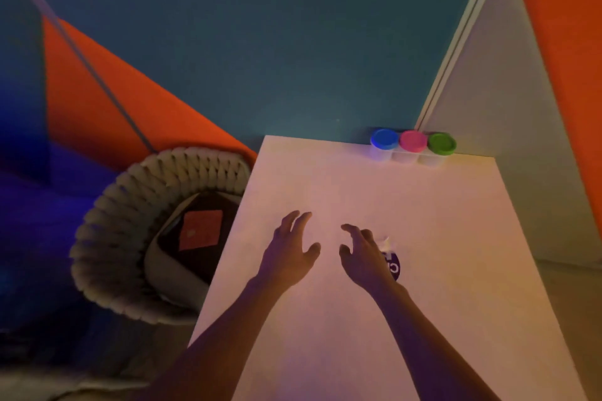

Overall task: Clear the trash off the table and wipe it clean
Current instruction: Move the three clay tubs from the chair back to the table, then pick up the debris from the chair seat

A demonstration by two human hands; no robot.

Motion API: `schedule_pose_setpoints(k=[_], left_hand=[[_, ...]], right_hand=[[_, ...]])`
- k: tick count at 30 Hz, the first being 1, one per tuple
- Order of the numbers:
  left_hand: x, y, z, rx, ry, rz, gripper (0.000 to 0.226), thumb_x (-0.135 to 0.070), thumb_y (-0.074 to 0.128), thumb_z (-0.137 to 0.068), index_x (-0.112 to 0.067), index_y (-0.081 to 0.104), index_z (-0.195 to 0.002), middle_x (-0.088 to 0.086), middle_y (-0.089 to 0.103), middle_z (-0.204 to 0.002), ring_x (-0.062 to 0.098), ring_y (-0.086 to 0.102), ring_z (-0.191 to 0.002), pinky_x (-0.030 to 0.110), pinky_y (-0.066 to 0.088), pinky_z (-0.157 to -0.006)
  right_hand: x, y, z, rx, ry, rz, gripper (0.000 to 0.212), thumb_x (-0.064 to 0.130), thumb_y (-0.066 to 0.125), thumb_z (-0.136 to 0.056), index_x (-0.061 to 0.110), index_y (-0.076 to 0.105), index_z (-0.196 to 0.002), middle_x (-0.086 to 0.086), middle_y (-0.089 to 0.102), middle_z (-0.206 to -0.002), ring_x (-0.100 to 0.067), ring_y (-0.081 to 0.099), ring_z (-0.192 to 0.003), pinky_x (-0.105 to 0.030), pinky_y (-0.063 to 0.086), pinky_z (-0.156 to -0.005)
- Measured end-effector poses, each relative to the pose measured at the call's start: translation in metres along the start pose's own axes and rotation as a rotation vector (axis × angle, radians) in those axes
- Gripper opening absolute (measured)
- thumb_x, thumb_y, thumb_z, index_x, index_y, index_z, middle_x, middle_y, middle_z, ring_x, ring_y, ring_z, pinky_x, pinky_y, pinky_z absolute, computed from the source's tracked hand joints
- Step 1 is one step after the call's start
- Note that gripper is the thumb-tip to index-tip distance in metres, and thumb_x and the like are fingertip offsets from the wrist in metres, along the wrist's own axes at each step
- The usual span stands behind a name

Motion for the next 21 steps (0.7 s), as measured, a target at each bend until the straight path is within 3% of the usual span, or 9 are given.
schedule_pose_setpoints(k=[7, 12, 21], left_hand=[[0.068, 0.004, 0.095, 0.006, -0.197, 0.042, 0.068, -0.045, 0.058, -0.095, -0.035, 0.023, -0.153, -0.009, 0.020, -0.162, 0.019, 0.041, -0.139, 0.036, 0.049, -0.099], [0.104, 0.005, 0.166, -0.046, -0.331, 0.052, 0.070, -0.045, 0.060, -0.093, -0.033, 0.025, -0.153, -0.005, 0.023, -0.161, 0.021, 0.045, -0.136, 0.040, 0.052, -0.097], [0.165, -0.015, 0.300, -0.197, -0.630, 0.074, 0.072, -0.045, 0.061, -0.092, -0.030, 0.026, -0.153, 0.001, 0.031, -0.155, 0.025, 0.048, -0.130, 0.041, 0.052, -0.094]], right_hand=[[0.016, 0.060, 0.058, 0.164, -0.068, 0.023, 0.043, 0.015, 0.047, -0.097, 0.026, 0.046, -0.139, -0.010, 0.049, -0.130, -0.031, 0.057, -0.116, -0.040, 0.047, -0.094], [0.031, 0.087, 0.093, 0.277, -0.127, 0.052, 0.042, 0.019, 0.045, -0.098, 0.027, 0.046, -0.139, -0.007, 0.050, -0.133, -0.028, 0.057, -0.117, -0.035, 0.044, -0.094], [0.116, 0.150, 0.160, 0.448, -0.343, 0.040, 0.034, 0.018, 0.049, -0.097, 0.023, 0.057, -0.130, -0.009, 0.058, -0.126, -0.024, 0.058, -0.114, -0.035, 0.046, -0.097]])
Point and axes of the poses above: each hand's wrist, its own z-axis away from the middle knuckle, its own y-axis out of the palm, x = y × z, the point moved 9 cm from there along -z, towards the middle knuckle
